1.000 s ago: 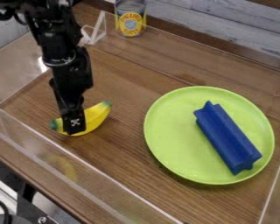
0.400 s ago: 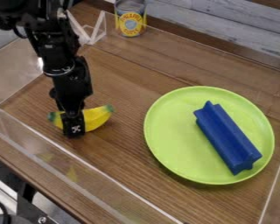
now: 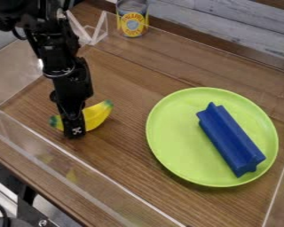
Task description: Put the banana in the green plate
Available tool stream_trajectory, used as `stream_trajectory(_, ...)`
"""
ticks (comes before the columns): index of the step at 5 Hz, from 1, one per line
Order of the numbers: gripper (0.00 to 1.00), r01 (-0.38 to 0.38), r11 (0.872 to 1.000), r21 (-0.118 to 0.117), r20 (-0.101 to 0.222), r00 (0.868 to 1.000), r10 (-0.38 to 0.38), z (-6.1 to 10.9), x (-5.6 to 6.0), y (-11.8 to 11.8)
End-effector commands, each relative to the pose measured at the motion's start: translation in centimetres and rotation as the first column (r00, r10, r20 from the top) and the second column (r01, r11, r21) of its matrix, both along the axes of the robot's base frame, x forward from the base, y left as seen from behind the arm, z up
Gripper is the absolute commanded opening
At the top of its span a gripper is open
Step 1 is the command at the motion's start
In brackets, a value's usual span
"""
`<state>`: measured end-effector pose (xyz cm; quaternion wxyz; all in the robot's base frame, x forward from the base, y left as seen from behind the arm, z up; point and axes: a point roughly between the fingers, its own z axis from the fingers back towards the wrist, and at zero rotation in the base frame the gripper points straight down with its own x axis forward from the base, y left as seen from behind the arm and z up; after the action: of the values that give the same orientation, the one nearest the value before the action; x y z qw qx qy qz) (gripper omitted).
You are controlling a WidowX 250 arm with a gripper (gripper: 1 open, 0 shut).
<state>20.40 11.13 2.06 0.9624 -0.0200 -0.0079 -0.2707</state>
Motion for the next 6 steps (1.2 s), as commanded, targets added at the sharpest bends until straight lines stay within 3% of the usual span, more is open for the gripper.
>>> stream_trajectory(1,0.0,-0.015,1.0,0.007,0.029,0.999,0.015,0.9,0.6,0.5)
stream_trajectory(4,0.0,-0.022,1.0,-0.015,0.016,1.0,0.022,1.5,0.6,0.5)
stream_trajectory(6,0.0,-0.045,0.999,0.008,0.009,0.999,0.045,3.7,0.9,0.3)
